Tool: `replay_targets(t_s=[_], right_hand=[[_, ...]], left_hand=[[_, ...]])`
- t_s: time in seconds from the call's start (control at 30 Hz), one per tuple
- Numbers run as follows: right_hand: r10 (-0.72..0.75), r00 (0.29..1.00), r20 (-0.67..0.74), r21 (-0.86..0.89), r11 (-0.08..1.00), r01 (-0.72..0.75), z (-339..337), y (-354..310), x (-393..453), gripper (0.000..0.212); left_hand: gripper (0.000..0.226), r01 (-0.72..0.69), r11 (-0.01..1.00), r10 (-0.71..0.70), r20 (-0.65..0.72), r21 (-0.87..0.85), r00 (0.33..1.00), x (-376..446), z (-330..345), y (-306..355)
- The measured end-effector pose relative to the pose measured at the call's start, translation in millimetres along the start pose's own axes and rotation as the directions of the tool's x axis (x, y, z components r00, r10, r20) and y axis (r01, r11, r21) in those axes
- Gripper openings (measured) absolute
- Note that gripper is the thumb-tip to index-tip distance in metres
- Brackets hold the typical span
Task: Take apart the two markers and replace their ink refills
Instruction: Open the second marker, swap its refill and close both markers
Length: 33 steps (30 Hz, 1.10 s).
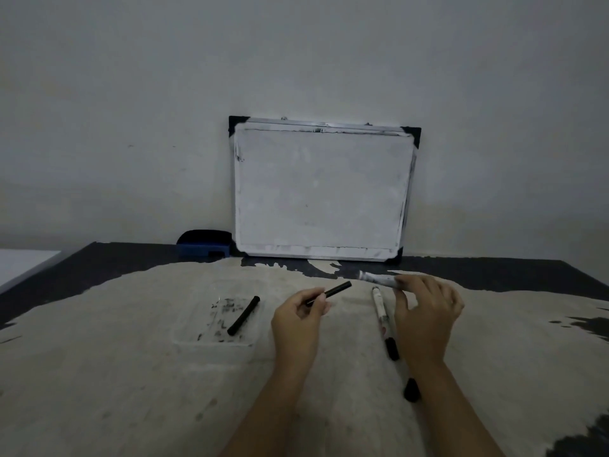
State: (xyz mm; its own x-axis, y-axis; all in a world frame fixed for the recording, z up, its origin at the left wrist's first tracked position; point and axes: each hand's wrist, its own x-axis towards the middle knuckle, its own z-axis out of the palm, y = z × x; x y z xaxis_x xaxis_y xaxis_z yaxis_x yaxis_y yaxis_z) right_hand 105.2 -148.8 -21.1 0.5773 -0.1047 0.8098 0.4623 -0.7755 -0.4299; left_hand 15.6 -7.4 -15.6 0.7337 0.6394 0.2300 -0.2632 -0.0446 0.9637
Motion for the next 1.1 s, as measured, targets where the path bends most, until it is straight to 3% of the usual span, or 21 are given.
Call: replay_targets(t_s=[0.17, 0.27, 0.33, 0.4, 0.5, 0.7, 0.77, 0.83, 0.93, 1.0, 1.1], right_hand=[[-0.018, 1.0, 0.012, 0.036, 0.999, 0.018, 2, -1, -2, 0.019], [-0.036, 0.999, 0.008, 0.059, 0.998, 0.036, 1, -3, -2, 0.018], [-0.047, 0.999, 0.02, 0.068, 0.997, 0.046, 1, -3, -3, 0.019], [-0.052, 0.998, 0.031, 0.072, 0.996, 0.05, 1, -4, -3, 0.019], [-0.059, 0.997, 0.039, 0.06, 0.997, 0.057, 2, -4, -3, 0.019], [-0.076, 0.996, 0.049, 0.062, 0.995, 0.073, 2, -5, -2, 0.023], [-0.081, 0.995, 0.05, 0.089, 0.993, 0.077, 0, -8, 0, 0.023], [-0.089, 0.994, 0.067, 0.153, 0.985, 0.078, -3, -15, 4, 0.022], [-0.138, 0.984, 0.109, 0.343, 0.935, 0.093, -9, -36, 13, 0.019], [-0.13, 0.97, 0.205, 0.512, 0.859, 0.007, -15, -55, 16, 0.02], [-0.158, 0.91, 0.384, 0.621, 0.773, -0.128, -19, -81, 11, 0.022]], left_hand=[[0.02, -0.151, 0.983, 0.158, -0.064, 0.106, 0.985, 7, -5, 35], [0.025, -0.261, 0.905, 0.305, -0.082, 0.336, 0.949, 25, -35, 70], [0.024, -0.239, 0.791, 0.328, -0.061, 0.563, 0.943, 38, -65, 82], [0.024, -0.134, 0.693, 0.254, -0.067, 0.708, 0.965, 47, -93, 80], [0.024, 0.03, 0.625, 0.072, -0.095, 0.78, 0.993, 50, -113, 67], [0.032, 0.088, 0.38, -0.195, -0.013, 0.921, 0.981, 55, -108, 56], [0.035, 0.093, 0.41, -0.193, -0.013, 0.907, 0.981, 54, -104, 55], [0.04, 0.039, 0.548, -0.079, 0.005, 0.835, 0.997, 49, -99, 58], [0.041, -0.157, 0.764, 0.11, 0.114, 0.625, 0.987, 40, -81, 71], [0.043, -0.206, 0.864, 0.126, 0.199, 0.459, 0.972, 34, -66, 80], [0.039, -0.21, 0.923, 0.119, 0.279, 0.323, 0.953, 25, -45, 83]])
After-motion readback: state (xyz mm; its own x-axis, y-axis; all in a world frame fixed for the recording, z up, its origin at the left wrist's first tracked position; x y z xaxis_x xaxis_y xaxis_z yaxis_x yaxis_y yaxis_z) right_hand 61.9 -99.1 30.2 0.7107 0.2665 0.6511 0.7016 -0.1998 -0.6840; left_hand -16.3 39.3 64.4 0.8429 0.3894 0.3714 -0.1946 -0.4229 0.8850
